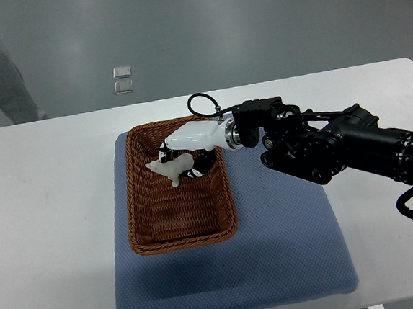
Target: Place white bear in brown basket with right hand
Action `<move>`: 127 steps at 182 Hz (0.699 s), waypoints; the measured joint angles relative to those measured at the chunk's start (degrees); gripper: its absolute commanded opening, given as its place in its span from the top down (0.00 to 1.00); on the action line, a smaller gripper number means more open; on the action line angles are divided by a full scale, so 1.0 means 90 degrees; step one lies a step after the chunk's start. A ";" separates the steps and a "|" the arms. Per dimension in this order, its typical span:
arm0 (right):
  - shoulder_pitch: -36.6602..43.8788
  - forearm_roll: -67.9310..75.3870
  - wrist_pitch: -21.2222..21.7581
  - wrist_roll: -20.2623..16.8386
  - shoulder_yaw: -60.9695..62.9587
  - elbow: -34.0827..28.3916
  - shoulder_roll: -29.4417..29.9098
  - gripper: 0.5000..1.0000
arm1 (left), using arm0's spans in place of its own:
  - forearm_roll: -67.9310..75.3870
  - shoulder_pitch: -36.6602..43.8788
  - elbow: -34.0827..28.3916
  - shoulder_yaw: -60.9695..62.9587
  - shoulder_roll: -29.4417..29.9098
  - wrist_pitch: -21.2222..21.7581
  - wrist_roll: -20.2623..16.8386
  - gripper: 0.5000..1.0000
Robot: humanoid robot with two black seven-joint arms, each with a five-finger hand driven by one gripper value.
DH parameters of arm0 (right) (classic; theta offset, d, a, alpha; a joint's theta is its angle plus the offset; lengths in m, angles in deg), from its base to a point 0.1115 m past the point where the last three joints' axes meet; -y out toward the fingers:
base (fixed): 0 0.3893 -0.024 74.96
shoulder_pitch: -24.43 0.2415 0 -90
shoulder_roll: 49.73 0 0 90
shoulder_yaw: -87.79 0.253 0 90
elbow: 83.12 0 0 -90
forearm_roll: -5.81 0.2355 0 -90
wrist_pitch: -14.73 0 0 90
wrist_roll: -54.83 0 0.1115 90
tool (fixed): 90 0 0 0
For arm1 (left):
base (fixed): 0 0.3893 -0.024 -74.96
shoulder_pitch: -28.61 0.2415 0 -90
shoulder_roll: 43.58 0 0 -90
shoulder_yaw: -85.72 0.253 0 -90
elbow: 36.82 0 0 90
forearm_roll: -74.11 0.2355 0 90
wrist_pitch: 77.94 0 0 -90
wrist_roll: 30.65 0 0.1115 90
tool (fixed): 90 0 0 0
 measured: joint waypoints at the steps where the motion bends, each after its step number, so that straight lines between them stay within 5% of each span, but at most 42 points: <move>1: 0.0000 0.0001 0.0000 0.0001 0.0000 0.0000 0.0000 0.45 | 0.0000 0.0000 0.0000 0.0000 0.0000 0.0000 0.0000 0.00; 38: -0.0008 0.0019 0.0000 0.0005 0.0007 0.0000 0.0000 0.41 | 0.0000 -0.0001 0.0000 0.0000 0.0000 0.0000 0.0000 0.00; 71: 0.0012 0.0080 0.0003 0.0020 0.0031 -0.0025 0.0000 0.20 | 0.0000 -0.0001 0.0000 0.0001 0.0000 0.0000 0.0000 0.00; 127: 0.0076 0.0915 0.0059 0.0079 0.0994 -0.0204 -0.0146 0.17 | 0.0000 0.0000 0.0000 0.0000 0.0000 0.0000 0.0000 0.00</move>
